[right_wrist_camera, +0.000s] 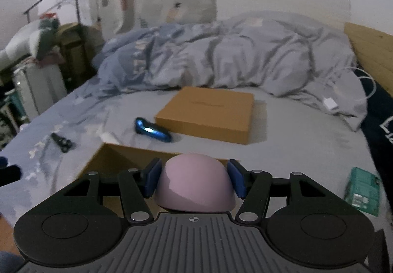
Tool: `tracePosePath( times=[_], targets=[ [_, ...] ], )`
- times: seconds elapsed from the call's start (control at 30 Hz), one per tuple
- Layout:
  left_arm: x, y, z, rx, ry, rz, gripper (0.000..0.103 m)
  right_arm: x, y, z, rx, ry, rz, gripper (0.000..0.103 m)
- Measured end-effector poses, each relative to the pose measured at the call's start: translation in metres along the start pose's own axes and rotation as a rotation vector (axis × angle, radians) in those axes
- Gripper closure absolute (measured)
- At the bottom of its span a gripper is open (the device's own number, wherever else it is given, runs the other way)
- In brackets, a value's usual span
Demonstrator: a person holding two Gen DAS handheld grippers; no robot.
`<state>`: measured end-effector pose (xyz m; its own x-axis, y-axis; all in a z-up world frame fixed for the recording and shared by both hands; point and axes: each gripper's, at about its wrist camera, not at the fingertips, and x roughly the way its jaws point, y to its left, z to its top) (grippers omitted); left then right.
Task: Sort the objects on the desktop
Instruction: 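Carry the pink mouse with the right gripper over the open cardboard box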
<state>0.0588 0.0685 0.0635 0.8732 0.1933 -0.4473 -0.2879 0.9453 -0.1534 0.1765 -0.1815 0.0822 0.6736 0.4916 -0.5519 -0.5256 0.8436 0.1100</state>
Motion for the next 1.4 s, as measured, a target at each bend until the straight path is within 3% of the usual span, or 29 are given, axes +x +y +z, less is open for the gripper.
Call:
tracePosePath(
  times=[0.17, 0.3, 0.43, 0.6, 1.4],
  targets=[
    [0.013, 0.024, -0.007, -0.056, 0.004, 0.071, 0.000, 0.009, 0.030, -0.001, -0.038, 0.013, 0.013, 0.041],
    [0.023, 0.030, -0.016, -0.068, 0.042, 0.083, 0.000, 0.025, 0.044, -0.005, -0.048, 0.039, -0.006, 0.041],
    [0.022, 0.029, -0.019, -0.031, 0.039, 0.085, 0.000, 0.043, 0.054, -0.012, -0.051, 0.076, -0.029, 0.041],
    [0.022, 0.035, -0.019, -0.059, 0.038, 0.073, 0.000, 0.065, 0.060, -0.020, -0.064, 0.121, -0.052, 0.041],
    [0.043, 0.057, -0.036, -0.143, 0.113, 0.048, 0.000, 0.172, 0.044, -0.046, -0.043, 0.316, -0.215, 0.041]
  ],
)
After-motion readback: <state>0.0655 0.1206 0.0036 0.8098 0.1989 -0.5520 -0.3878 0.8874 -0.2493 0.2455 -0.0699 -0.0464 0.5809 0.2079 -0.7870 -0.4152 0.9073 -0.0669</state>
